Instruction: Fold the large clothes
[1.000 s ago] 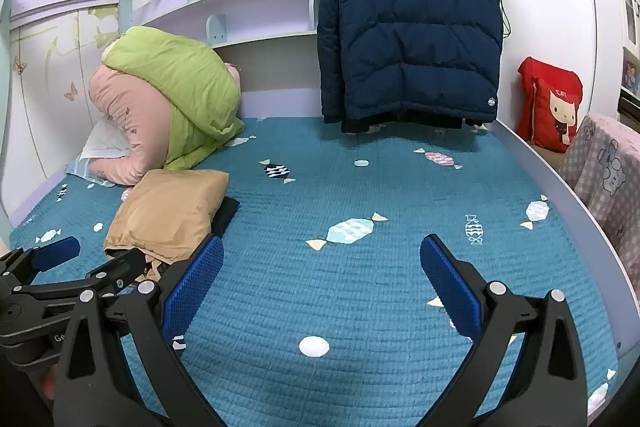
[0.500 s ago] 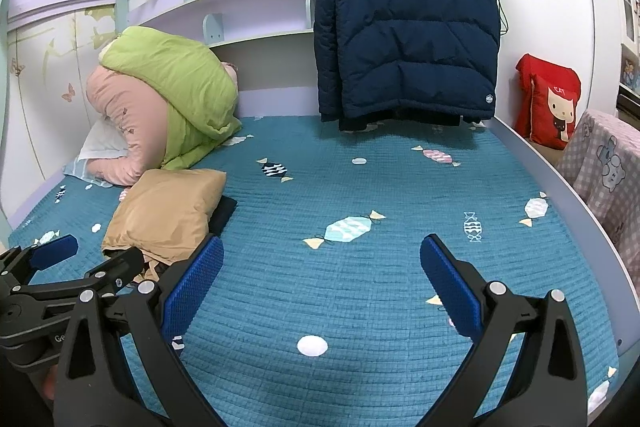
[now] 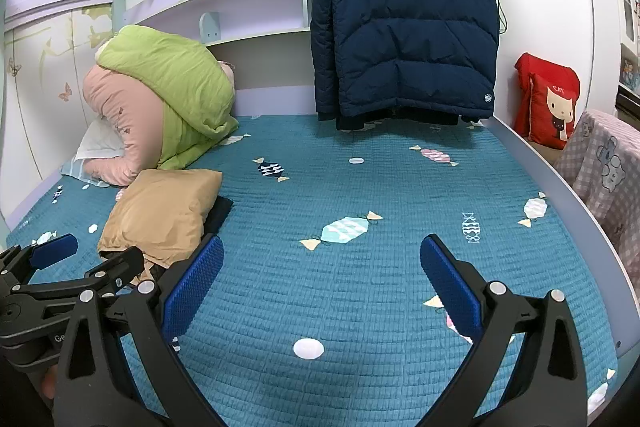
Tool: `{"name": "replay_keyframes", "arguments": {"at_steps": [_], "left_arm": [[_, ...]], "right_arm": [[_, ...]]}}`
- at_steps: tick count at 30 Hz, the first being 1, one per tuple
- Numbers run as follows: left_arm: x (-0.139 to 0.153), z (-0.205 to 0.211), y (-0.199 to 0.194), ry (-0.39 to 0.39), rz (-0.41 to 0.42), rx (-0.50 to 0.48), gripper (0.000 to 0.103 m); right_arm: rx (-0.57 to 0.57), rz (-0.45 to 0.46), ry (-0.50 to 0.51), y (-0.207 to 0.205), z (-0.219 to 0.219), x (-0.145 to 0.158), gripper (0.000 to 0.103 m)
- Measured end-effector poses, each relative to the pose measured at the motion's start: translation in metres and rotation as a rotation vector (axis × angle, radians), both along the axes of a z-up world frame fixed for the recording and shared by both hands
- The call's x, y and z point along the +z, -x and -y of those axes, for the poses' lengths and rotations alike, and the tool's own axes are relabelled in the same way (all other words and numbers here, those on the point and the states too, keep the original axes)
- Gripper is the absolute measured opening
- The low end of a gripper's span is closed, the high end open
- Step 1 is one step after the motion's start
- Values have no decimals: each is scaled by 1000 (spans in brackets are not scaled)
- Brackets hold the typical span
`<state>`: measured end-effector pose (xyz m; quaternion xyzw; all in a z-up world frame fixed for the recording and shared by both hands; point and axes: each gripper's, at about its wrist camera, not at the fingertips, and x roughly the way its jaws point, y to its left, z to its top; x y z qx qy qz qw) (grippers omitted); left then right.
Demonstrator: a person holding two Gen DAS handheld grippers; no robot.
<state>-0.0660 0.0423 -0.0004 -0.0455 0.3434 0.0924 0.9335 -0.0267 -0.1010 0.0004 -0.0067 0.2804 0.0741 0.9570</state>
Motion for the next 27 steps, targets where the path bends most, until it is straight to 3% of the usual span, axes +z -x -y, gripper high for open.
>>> {"name": "replay_keyframes", "arguments": {"at_steps": [27], "left_arm": [[0,0,-10,-7,-6,-16,93]], "right_arm": [[1,-1,-2,-3,3,1,95]]}}
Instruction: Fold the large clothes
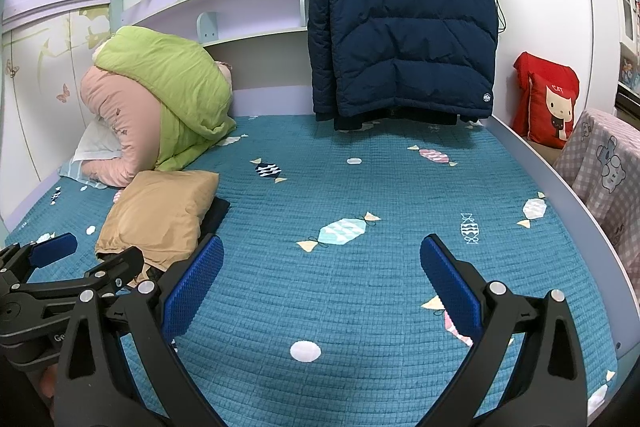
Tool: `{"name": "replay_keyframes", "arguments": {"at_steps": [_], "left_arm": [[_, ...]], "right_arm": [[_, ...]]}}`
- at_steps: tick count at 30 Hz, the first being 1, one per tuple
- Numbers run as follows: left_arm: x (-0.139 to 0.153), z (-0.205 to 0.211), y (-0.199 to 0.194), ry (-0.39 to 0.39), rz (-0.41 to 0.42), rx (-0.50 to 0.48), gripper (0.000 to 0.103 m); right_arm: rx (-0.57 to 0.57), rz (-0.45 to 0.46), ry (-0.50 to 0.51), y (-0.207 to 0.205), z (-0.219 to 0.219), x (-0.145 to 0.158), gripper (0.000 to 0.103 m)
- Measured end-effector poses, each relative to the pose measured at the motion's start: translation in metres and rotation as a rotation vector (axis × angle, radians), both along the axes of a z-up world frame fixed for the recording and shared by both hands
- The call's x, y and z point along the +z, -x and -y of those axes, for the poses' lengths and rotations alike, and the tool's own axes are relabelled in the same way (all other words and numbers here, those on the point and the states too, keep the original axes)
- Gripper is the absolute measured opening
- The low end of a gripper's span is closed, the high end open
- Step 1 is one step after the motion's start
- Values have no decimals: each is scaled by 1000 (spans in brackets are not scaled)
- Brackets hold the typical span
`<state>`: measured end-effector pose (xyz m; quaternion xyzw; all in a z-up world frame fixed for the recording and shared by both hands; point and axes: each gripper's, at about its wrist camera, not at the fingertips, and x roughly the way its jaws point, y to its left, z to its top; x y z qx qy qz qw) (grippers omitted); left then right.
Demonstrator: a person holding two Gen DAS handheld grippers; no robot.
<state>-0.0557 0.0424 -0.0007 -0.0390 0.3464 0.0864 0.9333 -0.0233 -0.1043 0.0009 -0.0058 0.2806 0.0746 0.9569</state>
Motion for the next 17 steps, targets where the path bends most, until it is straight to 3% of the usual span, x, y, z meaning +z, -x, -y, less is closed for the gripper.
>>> {"name": "replay_keyframes", "arguments": {"at_steps": [17], "left_arm": [[-3,-4,-3,1,-19,-26,93]], "right_arm": [[-11,-1,0,-1,5,-3,95]]}}
